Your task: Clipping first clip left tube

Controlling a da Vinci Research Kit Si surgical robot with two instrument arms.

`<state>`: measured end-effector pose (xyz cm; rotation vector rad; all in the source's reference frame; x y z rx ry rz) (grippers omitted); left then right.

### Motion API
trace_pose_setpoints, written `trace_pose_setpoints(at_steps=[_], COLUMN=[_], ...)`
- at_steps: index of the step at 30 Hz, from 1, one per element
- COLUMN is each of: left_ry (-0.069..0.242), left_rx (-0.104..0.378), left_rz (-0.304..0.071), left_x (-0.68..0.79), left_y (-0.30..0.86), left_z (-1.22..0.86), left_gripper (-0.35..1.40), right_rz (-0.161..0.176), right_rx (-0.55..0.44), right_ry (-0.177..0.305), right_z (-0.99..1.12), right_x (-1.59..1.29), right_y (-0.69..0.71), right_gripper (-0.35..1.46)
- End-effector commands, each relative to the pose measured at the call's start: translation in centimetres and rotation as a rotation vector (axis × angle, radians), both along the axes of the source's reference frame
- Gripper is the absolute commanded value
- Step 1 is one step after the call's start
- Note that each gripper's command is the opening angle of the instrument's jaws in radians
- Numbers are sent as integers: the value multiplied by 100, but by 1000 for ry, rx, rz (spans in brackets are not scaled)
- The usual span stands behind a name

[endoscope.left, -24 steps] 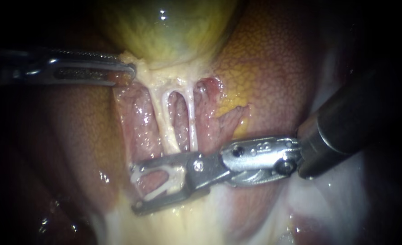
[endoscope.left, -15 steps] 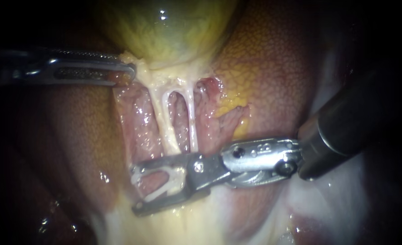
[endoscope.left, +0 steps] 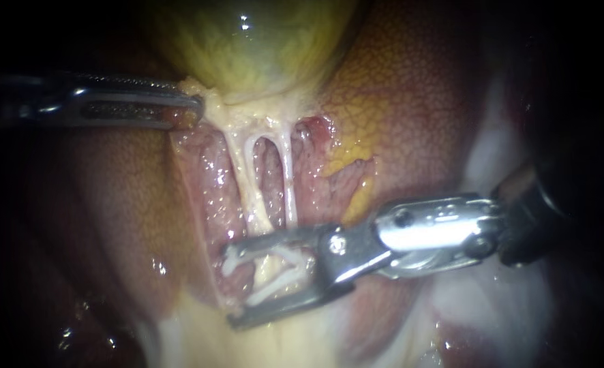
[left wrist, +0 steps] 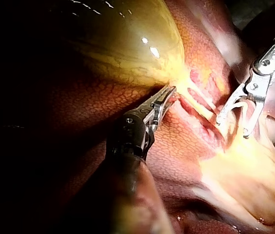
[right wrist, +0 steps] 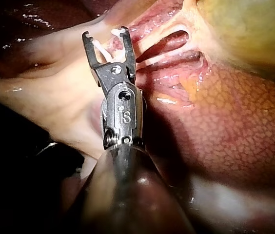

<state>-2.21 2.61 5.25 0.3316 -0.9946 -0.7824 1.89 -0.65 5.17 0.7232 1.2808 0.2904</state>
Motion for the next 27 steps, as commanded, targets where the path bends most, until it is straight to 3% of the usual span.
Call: trace_pose_setpoints(at_steps=[1, 15, 27], left_ry=[0, 0, 0], left_rx=[0, 0, 0], left_rz=[0, 0, 0], left_x=[0, 0, 0], left_y=[0, 0, 0], left_z=[0, 0, 0], left_gripper=[-35, -35, -35], right_rz=[5, 25, 34], right_rx=[2, 16, 48], right_ry=[0, -17, -37], right_z=[-1, 29, 66], right_x=[-3, -31, -34], right_y=[3, 24, 24], right_gripper=[42, 42, 43])
